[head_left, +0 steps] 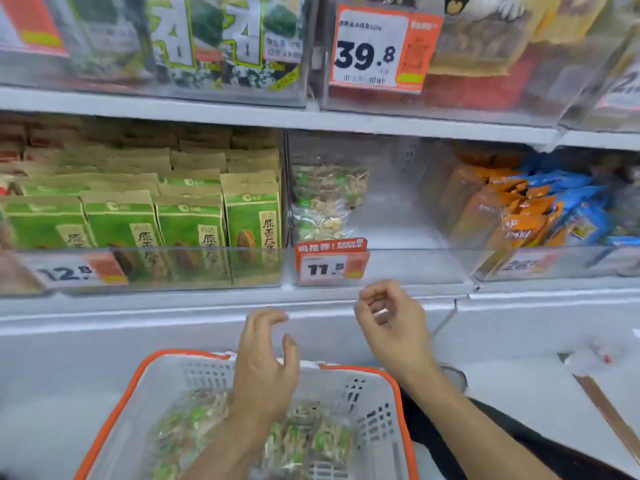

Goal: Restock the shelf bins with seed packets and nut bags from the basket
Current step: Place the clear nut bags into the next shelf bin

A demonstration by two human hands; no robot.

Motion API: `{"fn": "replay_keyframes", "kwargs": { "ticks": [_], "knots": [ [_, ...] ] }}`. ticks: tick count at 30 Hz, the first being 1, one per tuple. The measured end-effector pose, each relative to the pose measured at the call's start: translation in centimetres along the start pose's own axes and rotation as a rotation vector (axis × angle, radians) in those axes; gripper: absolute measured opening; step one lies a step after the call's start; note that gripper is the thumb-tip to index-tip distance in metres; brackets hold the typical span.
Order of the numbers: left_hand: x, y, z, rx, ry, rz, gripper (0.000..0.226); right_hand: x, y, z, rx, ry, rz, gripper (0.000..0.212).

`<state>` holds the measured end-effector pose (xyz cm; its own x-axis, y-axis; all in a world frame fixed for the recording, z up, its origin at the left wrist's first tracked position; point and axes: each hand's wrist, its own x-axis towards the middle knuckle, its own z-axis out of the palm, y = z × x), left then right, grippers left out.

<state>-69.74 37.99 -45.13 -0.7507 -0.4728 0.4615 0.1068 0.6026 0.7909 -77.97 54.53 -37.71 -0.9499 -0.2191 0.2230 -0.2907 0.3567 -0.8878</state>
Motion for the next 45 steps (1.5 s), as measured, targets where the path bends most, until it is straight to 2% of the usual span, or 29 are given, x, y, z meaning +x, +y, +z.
{"fn": "replay_keyframes", "kwargs": {
  "ticks": [2,6,8,11,14,17,19,22,24,28,30,33,36,39,42,45],
  "knots": [
    [-4.9,-4.1,-0.1,0.127,-0.196,-0.118,0.027,-3.9,4.2,2.6,-0.084,-0.186,0.107,0.015],
    [-13.6,-10.4,-1.3,0.484,-0.621,-0.349,0.048,-10.2,11.8,6.4,-0.198,-0.452,0.288,0.018],
    [-16.6,-11.9,-2.1,0.588,-0.772,-0.498,0.045,-12.5,14.6,7.5,-0.253,-0.585,0.405,0.023],
    [-19.7,-12.6,-2.8,0.592,-0.881,-0.63,0.046,-15.0,18.1,8.7,-0.369,-0.838,0.543,0.045],
    [-21.1,-13.1,-3.0,0.655,-0.937,-0.615,0.046,-17.1,20.4,8.9,-0.504,-0.988,0.653,0.075],
    [-20.9,-13.0,-2.8,0.653,-1.023,-0.646,0.041,-18.3,20.6,8.9,-0.644,-1.106,0.678,0.073],
    [-20.7,-12.8,-2.4,0.662,-1.053,-0.681,0.044,-18.7,20.8,9.1,-0.687,-1.105,0.676,0.067],
    [-20.9,-12.5,-1.4,0.693,-1.011,-0.733,0.044,-18.4,20.9,9.2,-0.732,-1.052,0.662,0.056],
    [-20.8,-12.2,-1.0,0.688,-0.95,-0.781,0.038,-18.0,20.9,9.1,-0.703,-0.996,0.725,0.056],
    [-20.2,-11.0,-0.9,0.614,-0.816,-0.873,0.024,-17.0,20.6,9.0,-0.504,-0.92,0.934,0.093],
    [-20.1,-10.0,-0.9,0.566,-0.739,-0.885,0.027,-16.7,20.2,9.1,-0.424,-0.928,1.018,0.102],
    [-20.6,-8.6,-1.0,0.276,-0.682,-1.019,0.031,-16.9,19.3,9.4,-0.404,-0.929,1.068,0.095],
    [-21.0,-8.3,-1.5,0.16,-0.648,-1.155,0.043,-17.6,18.6,9.8,-0.434,-0.983,1.042,0.099],
    [-20.4,-8.5,-2.1,-0.048,-0.53,-1.415,0.052,-17.7,18.0,9.8,-0.445,-0.987,1.039,0.105],
    [-19.1,-8.2,-3.0,-0.328,-0.487,-1.57,0.037,-16.9,17.4,9.4,-0.248,-0.889,1.104,0.107],
    [-18.2,-8.0,-3.6,-0.472,-0.475,-1.602,0.057,-16.0,16.1,9.6,-0.076,-0.832,1.083,0.122]
  ]
}}
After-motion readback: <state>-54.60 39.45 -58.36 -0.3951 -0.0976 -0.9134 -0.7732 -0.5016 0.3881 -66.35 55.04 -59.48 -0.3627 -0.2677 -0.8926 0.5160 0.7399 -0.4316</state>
